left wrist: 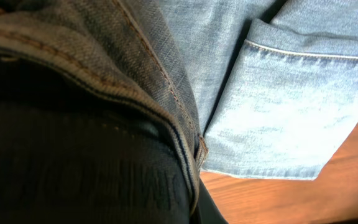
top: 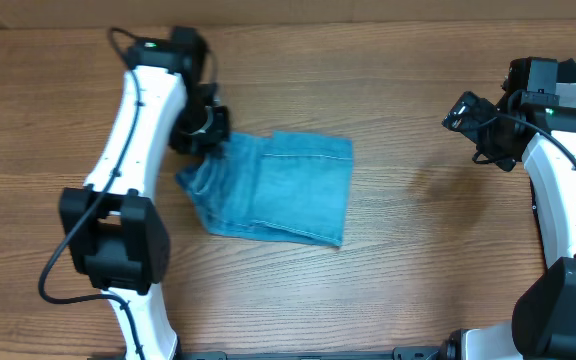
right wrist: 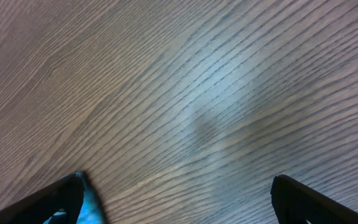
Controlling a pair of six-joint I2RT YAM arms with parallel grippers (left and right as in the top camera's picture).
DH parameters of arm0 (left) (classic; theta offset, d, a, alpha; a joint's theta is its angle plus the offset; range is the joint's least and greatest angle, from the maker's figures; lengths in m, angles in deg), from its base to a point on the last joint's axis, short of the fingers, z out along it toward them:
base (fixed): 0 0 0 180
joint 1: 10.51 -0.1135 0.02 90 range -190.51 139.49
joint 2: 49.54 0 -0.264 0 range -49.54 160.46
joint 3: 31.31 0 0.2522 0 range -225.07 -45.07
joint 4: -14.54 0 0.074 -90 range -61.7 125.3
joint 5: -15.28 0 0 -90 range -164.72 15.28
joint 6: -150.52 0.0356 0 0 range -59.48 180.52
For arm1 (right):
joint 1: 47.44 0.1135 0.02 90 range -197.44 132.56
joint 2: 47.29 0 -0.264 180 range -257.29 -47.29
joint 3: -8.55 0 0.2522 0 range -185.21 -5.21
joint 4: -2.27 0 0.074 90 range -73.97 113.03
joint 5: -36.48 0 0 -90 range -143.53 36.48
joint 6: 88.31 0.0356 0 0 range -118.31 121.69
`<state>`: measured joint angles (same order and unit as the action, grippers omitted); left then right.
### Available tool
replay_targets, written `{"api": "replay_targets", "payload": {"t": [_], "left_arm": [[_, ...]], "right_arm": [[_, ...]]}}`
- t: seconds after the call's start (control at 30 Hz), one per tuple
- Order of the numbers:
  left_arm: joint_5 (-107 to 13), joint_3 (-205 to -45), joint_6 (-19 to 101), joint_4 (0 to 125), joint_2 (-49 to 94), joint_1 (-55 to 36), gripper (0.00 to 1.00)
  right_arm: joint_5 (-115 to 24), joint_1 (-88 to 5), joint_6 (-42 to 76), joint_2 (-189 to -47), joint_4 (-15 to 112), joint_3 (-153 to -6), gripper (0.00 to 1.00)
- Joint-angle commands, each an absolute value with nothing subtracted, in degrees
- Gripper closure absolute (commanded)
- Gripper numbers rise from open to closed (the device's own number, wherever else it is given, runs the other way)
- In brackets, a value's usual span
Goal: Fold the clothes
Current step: 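Lift the waistband and fold it rightward over the jeans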
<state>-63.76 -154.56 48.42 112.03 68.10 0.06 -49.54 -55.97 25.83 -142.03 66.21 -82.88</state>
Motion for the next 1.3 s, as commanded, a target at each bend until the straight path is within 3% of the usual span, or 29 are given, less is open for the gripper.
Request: {"api": "replay_targets", "payload": {"t": [0.0, 0.33, 0.63, 0.87, 1.27], "left_arm": [[-59.85, -157.27, 46.94, 112.05, 65.81, 4.83, 0.96], [-68.18, -169.49, 42.65, 117.80, 65.81, 6.95, 0.96], [-77.86, -170.38, 39.16, 125.14, 65.83, -1.86, 0.96], [-77.64, -170.21, 39.11, 125.14, 65.83, -7.94, 0.96], [-78.25, -170.62, 37.89, 124.13, 65.61, 1.42, 0.96]], "right_arm": [[-50.45, -55.82, 25.70, -141.92, 66.05, -83.23, 0.00], [-50.48, -55.82, 25.70, -141.92, 66.05, -83.23, 0.00], [-50.48, -55.82, 25.67, -141.92, 66.05, -83.23, 0.00], [-50.48, -55.82, 25.70, -141.92, 66.05, -83.23, 0.00], [-50.48, -55.82, 25.70, -141.92, 66.05, -83.23, 0.00]]}}
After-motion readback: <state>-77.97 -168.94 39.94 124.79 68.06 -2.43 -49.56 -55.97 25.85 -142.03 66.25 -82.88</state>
